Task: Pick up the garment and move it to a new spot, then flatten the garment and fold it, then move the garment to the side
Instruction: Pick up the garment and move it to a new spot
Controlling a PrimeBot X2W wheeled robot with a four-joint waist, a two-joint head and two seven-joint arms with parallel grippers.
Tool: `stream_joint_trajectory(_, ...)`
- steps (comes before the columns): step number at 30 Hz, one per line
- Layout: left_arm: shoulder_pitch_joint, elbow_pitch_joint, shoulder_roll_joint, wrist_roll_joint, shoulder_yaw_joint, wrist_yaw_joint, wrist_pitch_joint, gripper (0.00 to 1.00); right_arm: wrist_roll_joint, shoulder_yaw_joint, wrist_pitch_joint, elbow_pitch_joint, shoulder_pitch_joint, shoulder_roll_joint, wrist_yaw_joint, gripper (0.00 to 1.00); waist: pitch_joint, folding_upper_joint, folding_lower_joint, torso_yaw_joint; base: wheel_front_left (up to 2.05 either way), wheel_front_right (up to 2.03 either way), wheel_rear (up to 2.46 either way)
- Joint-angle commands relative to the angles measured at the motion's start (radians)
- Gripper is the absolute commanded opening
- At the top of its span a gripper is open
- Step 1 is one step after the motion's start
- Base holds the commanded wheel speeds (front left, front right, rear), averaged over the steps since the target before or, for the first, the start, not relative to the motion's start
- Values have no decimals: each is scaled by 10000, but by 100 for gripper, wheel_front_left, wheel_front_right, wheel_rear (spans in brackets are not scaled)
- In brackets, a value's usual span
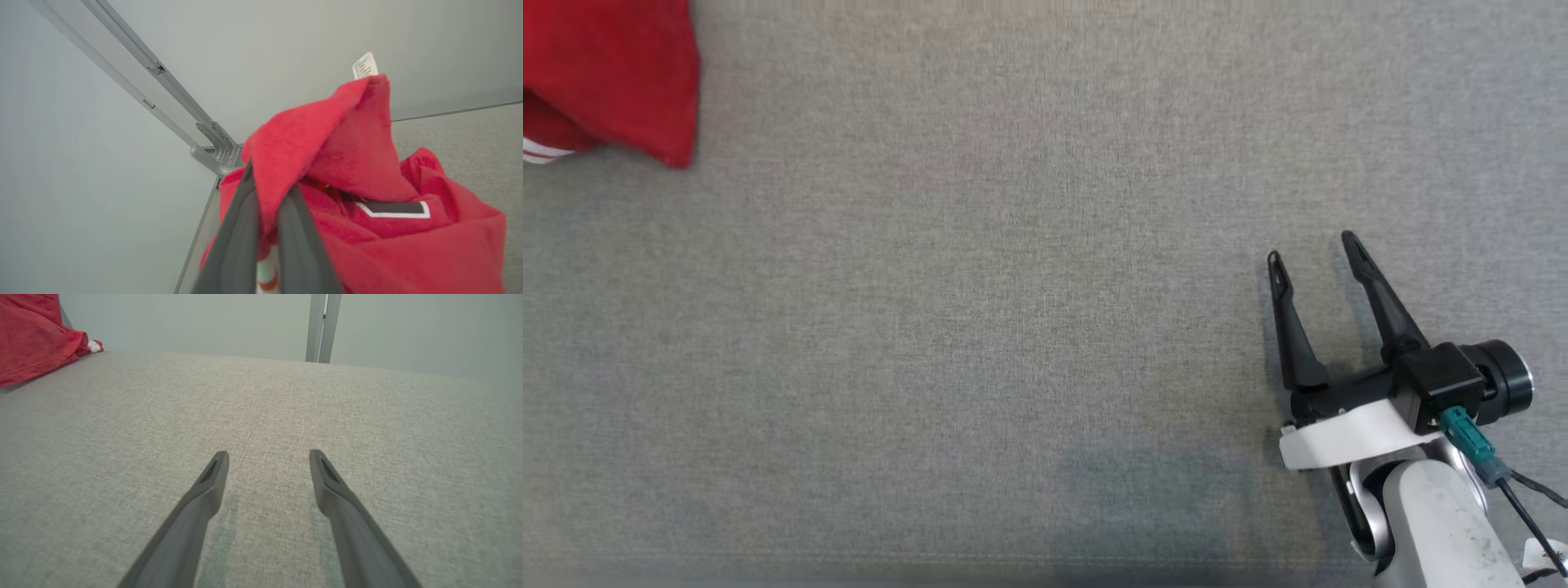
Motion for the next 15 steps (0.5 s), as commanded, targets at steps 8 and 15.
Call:
stream_joint_trajectory(8,-882,-545,-420,60,-927,-88,-97,0,576,21,-5,353,670,-29,-17,100,-2587,119,-1,-357,0,0,0)
stream_joint_trajectory(15,-1247,-1473,-1142,-551,-2149,-92,-235,0,833,-108,-7,456,1063,-30,-17,100,-3386,119,-1,-653,0,0,0)
